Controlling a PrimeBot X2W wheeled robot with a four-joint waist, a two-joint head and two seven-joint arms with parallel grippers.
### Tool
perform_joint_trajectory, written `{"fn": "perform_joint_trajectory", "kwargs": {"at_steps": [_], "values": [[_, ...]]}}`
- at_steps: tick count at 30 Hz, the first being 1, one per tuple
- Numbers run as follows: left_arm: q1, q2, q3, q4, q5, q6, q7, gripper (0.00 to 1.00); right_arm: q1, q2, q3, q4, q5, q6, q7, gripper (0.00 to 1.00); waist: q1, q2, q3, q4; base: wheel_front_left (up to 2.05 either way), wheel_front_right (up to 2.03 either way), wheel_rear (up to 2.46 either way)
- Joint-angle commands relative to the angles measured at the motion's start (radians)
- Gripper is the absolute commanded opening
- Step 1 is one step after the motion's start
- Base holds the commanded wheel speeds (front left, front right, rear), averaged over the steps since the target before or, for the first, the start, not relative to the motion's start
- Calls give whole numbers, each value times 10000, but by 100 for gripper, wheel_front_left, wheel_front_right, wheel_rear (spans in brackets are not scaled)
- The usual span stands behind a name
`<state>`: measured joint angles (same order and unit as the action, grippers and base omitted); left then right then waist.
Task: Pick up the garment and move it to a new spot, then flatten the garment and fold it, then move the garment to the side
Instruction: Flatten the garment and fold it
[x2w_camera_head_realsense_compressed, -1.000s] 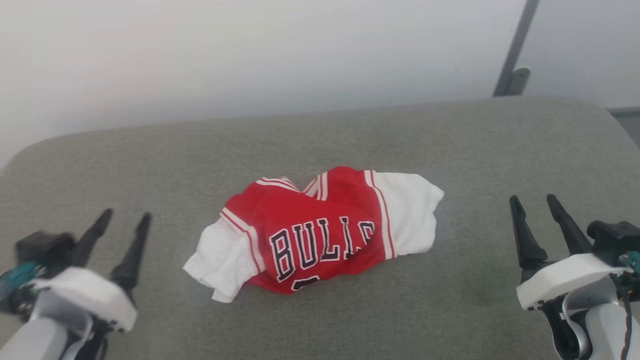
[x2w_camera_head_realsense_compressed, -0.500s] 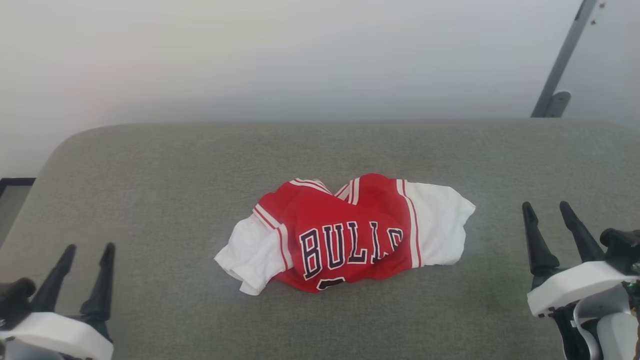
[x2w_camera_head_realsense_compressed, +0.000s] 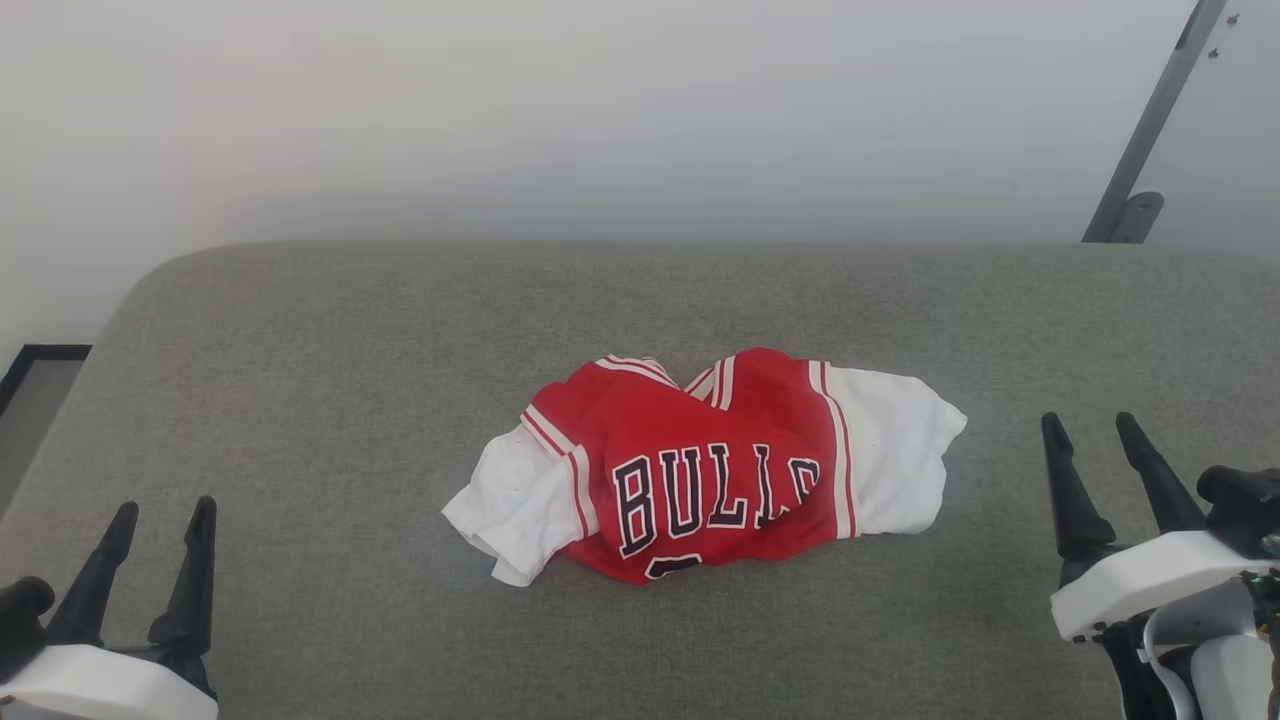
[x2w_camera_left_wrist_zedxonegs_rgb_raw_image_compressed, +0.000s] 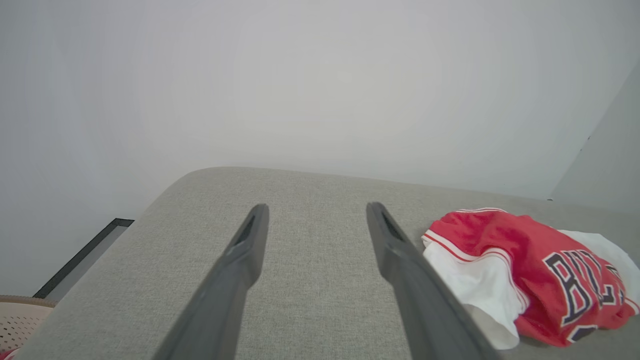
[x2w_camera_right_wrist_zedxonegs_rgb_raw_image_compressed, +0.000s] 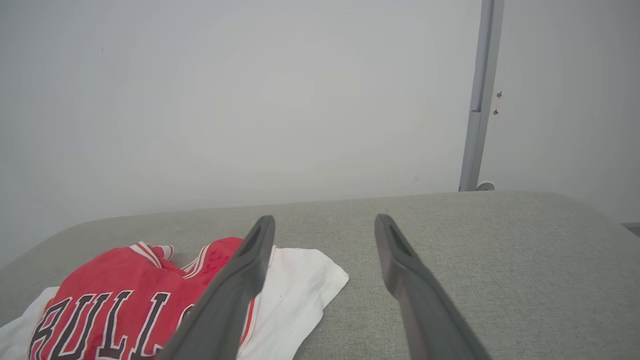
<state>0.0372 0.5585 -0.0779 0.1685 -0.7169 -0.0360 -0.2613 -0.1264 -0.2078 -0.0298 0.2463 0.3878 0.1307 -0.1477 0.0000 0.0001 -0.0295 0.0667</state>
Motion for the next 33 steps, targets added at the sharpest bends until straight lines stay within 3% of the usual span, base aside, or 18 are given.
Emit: {"fn": "perform_joint_trajectory", "kwargs": {"at_steps": [1,20,26,33], "values": [[-12,-95,90,5,168,-58,-52,100,78,54,2,-33,33,1,42,100,0,-1,27,-12,0,0,0],[-797,-468,-186,68,148,-360,361,100,-497,-162,168,-19,-41,1,382,100,0,-1,705,185,0,0,0],[-1823,-370,-808,44,-259,-546,2049,100,-788,-163,326,-6,-93,1,374,100,0,-1,1055,84,0,0,0],[-3863,-56,-1883,271,-757,-600,5445,100,-1403,-148,738,94,-92,1,219,100,0,-1,1670,-439,0,0,0]]}}
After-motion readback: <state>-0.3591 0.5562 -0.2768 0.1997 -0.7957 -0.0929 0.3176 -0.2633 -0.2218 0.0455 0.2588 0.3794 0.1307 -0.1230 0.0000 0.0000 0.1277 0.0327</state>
